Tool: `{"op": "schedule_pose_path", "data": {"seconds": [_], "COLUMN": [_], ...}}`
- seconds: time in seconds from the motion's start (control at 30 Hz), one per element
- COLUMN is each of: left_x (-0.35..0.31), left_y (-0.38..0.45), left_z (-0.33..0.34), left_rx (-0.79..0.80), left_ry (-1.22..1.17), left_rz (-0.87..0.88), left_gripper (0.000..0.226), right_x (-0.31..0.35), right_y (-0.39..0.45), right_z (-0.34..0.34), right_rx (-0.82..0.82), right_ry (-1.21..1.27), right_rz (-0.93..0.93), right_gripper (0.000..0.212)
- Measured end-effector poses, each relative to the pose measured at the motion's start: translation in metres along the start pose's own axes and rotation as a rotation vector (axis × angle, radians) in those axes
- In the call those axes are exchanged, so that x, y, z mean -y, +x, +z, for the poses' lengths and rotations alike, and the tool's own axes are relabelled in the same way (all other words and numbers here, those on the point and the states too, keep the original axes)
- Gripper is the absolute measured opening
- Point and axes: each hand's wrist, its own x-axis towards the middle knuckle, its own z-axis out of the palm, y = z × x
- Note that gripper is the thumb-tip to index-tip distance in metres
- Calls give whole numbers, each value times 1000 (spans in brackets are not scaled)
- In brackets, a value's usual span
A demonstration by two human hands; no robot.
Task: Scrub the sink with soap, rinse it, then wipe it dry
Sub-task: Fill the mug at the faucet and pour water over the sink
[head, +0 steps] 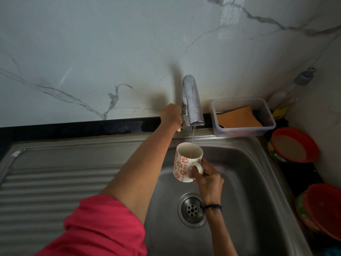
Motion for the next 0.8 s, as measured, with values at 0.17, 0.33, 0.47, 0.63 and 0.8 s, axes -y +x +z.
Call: {"op": "schedule_pose_path", "data": {"seconds": [0.17,0.33,0.47,0.63,0.8], "left_x": [-1,0,-1,0,0], "left_y": [1,2,1,0,0], "left_z": [1,-3,-6,-5,-4], "left_rx": [-12,45,75,68,41], "left_ry": [-10,12,31,21,11], "left_rz": [7,-6,-7,-6,-14], "left_gripper": [31,36,42,44,39], "right_x": [-2,0,1,-1,0], "right_y": [-3,-6,-8,-8,-9], "right_z": [0,-1,-1,-1,-1], "right_rx": [-9,-9,-23,-23,-29], "right_ry": [2,5,3,-33,-7], "right_rz": [-6,0,-2,17,42], "right_gripper": [31,37,21,39,39]}}
